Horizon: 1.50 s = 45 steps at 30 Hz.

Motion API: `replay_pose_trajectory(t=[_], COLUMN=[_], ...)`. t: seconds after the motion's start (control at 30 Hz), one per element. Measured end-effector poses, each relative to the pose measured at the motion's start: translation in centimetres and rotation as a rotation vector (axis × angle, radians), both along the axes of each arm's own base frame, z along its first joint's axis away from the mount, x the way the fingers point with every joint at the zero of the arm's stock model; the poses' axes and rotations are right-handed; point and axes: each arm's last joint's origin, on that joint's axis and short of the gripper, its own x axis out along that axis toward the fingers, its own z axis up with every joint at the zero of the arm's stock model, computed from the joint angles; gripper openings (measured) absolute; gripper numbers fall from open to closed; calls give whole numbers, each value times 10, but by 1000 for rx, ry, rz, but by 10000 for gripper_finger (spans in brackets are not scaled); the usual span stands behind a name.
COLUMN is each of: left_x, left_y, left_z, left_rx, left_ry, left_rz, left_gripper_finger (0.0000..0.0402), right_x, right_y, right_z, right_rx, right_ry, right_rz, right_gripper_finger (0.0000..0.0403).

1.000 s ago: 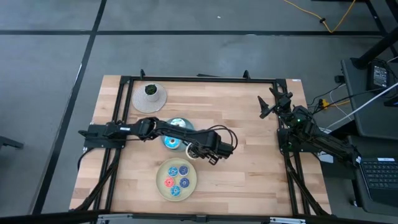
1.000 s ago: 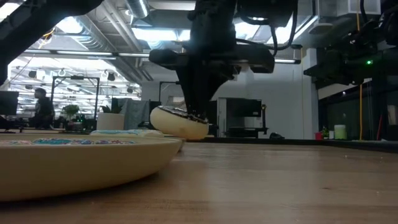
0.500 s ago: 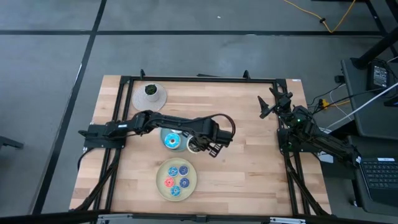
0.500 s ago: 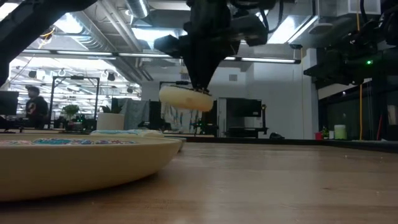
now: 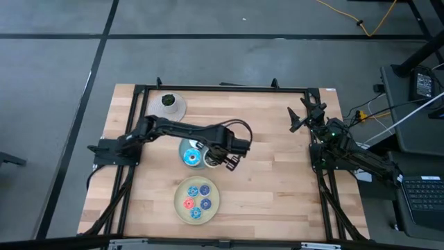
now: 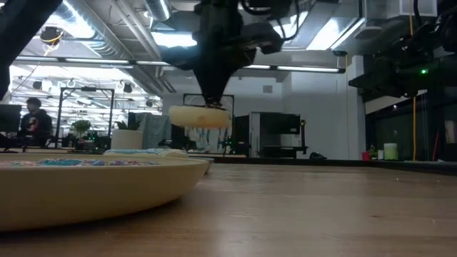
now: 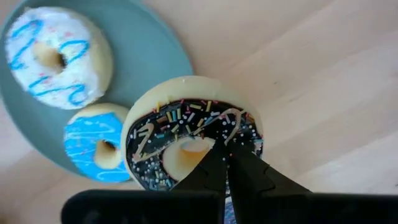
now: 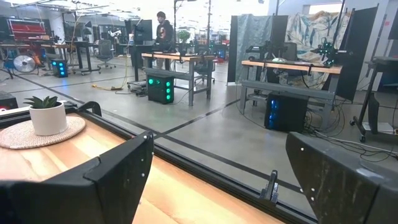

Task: Pick & Place donuts
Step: Put the big black donut on the blue plate

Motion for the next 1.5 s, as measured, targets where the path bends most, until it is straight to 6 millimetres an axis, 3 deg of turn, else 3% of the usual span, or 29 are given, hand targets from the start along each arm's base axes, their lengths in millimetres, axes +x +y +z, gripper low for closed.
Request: replay_pose_trajectory(t=[0.27,0.43,0.8,1.07,1.5], left_x=[-26,-32,-28,-35,-31], left_y=[18,31,51,53,55], left_z=[-6,-13,-15,-38,-38], left_rx=[-65,-84,-86,-101,-87], left_ry=[-24,-26,-88,-34,-80], left_rz=[-35,-67,-165,-202,-233], left_gripper_finger=[2,3,2,3,2], right_x=[0,0,0,0,0], right_y=[0,0,0,0,0], right_z=[0,0,0,0,0], right_rx=[0,0,0,0,0], right_ry=[0,0,0,0,0], right_rz=[0,0,0,0,0], right_gripper_finger=[365,365,365,365,365])
